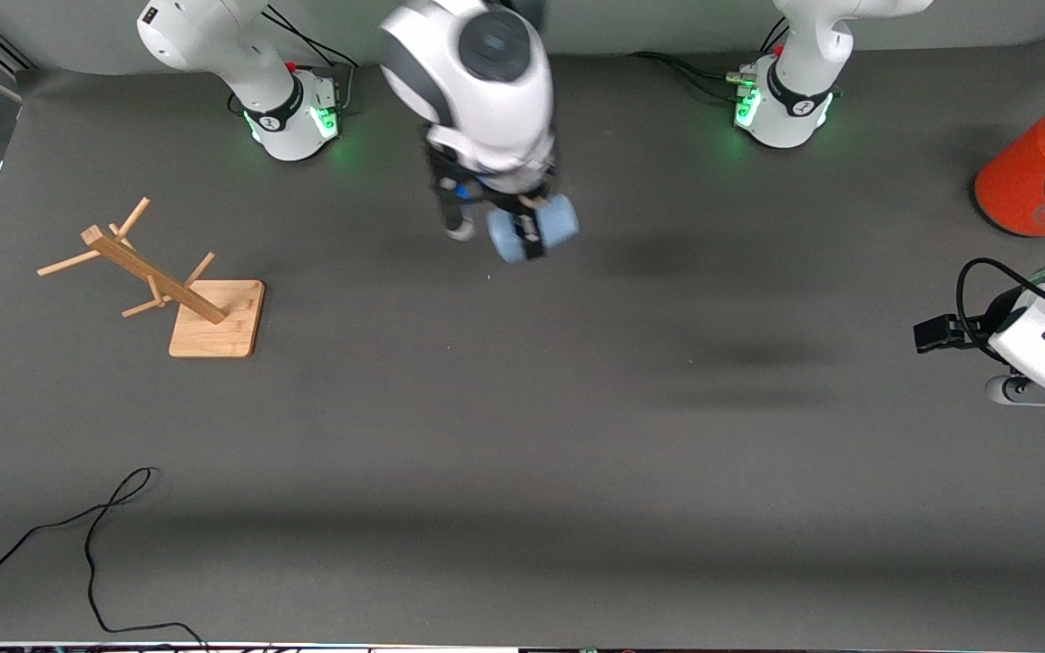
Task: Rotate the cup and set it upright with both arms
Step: 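Carry the blue cup to the table center and lower it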
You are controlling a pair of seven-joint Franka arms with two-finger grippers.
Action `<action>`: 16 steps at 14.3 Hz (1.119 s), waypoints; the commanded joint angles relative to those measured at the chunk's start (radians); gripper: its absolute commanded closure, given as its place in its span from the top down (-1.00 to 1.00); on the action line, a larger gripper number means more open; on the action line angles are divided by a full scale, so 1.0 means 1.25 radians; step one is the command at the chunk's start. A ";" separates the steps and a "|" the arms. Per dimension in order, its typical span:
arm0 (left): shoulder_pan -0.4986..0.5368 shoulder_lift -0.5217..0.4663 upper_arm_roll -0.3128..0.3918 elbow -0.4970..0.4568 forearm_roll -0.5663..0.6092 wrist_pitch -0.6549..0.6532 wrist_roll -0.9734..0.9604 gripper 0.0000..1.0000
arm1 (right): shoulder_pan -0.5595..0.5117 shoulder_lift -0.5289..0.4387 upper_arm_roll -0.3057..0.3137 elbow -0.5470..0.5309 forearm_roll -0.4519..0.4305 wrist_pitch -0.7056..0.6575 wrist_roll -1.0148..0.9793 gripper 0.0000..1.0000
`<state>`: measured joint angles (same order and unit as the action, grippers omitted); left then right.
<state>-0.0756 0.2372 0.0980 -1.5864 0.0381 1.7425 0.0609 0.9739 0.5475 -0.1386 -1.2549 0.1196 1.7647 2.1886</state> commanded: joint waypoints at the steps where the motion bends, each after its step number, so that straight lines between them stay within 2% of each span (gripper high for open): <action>1: -0.001 0.000 0.001 0.011 0.011 0.000 0.004 1.00 | 0.037 0.137 -0.013 0.112 -0.013 0.042 0.096 0.05; 4: -0.001 0.002 0.003 0.009 0.009 0.000 0.004 1.00 | 0.077 0.229 -0.013 0.115 -0.081 0.124 0.196 0.05; 8: -0.002 0.003 0.001 0.017 0.006 0.005 0.007 1.00 | 0.090 0.334 -0.013 0.158 -0.093 0.164 0.253 0.04; 15: -0.001 0.011 0.001 0.016 0.001 0.009 0.008 1.00 | 0.090 0.396 -0.017 0.172 -0.097 0.190 0.264 0.05; 16: -0.002 0.011 0.003 0.016 0.003 0.006 0.008 1.00 | 0.090 0.399 -0.017 0.171 -0.101 0.192 0.264 0.10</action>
<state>-0.0747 0.2430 0.0979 -1.5830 0.0381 1.7599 0.0620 1.0822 1.0106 -0.1513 -1.0821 0.0195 2.0036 2.4850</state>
